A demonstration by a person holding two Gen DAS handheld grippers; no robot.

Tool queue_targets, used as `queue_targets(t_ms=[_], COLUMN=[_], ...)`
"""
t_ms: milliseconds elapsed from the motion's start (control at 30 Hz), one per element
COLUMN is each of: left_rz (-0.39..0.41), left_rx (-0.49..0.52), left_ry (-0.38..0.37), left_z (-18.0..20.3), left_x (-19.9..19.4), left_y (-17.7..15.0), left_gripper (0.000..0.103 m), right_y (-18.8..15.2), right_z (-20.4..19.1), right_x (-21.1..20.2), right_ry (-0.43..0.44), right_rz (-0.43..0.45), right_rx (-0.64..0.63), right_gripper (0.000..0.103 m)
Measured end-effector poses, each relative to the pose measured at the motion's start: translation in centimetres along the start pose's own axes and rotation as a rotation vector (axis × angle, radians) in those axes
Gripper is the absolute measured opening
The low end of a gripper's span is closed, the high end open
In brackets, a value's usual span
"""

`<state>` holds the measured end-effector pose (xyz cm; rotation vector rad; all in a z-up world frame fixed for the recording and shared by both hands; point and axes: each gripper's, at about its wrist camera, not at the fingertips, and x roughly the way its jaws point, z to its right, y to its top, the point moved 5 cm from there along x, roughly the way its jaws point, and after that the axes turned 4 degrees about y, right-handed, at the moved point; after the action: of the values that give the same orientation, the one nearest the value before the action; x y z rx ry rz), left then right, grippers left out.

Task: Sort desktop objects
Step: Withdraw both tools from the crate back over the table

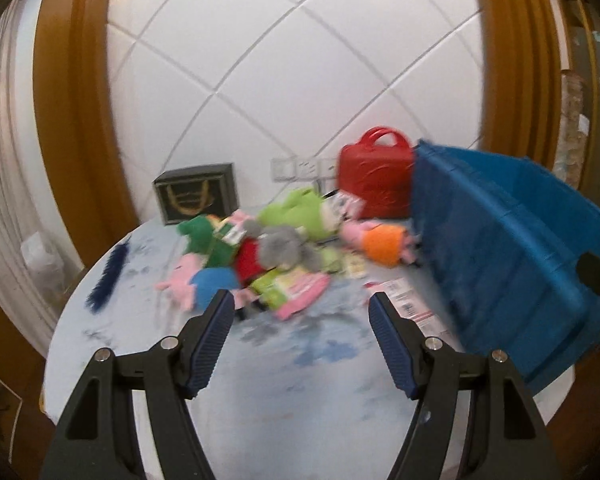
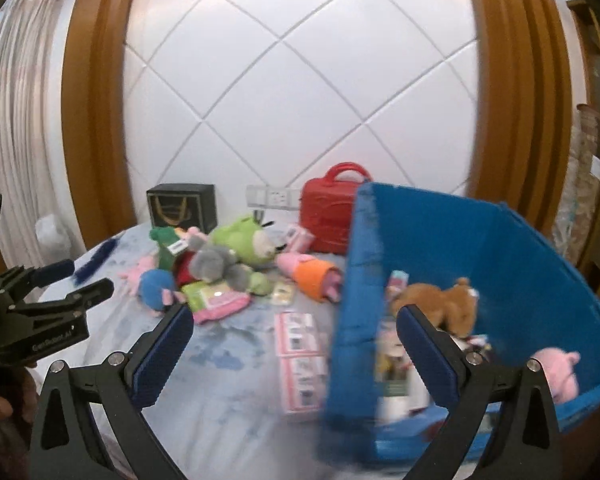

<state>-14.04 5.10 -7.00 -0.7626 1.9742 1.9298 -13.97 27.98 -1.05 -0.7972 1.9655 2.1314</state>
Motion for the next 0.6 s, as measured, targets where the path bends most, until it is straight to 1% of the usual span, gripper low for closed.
queue_targets(t_ms=[33, 100, 200, 333, 433, 533, 600], left_rz=[-0.009, -0.03, -0.094, -0.153, -0.187, -0.207, -0.206], left_rx=[-0.001, -0.005, -0.023, -0.011, 0.001, 0.032, 0.049], left_ry=[0.002, -0.001, -0.023, -0.063, -0.089, -0.1, -0.109], left_z=[-1.3, -3.5, -5.7, -5.7, -5.2, -4.5, -4.2], left_x=[0.5, 1.5, 3.9, 6.5, 8.8, 11.1, 12.5], left_y=[-0.3, -1.0, -2.6, -4.2, -5.1, -5.2, -5.2], left_gripper=[0.069, 0.069, 0.069, 0.069, 0.069, 0.069, 0.069], right_y=[-0.2, -0.8, -2.4, -4.7, -6.3, -8.1, -9.3], right_z=[-1.5, -3.0, -4.9, -6.4, -6.7, -6.7, -6.4], right_x=[0.8, 1.8, 3.6, 6.7, 8.8, 11.5, 13.5], right_ry=[-0.001, -0.01, -0.013, -0.032, -0.025, 0.001, 0.015], right_rz=[-0.007, -0.025, -0.078, -0.161, -0.202, -0.232, -0.252], right_rx=[0.007, 0.024, 0.059, 0.07, 0.084, 0.131, 0.171], right_gripper=[0.103, 0.103, 0.103, 0.103, 0.103, 0.103, 0.103])
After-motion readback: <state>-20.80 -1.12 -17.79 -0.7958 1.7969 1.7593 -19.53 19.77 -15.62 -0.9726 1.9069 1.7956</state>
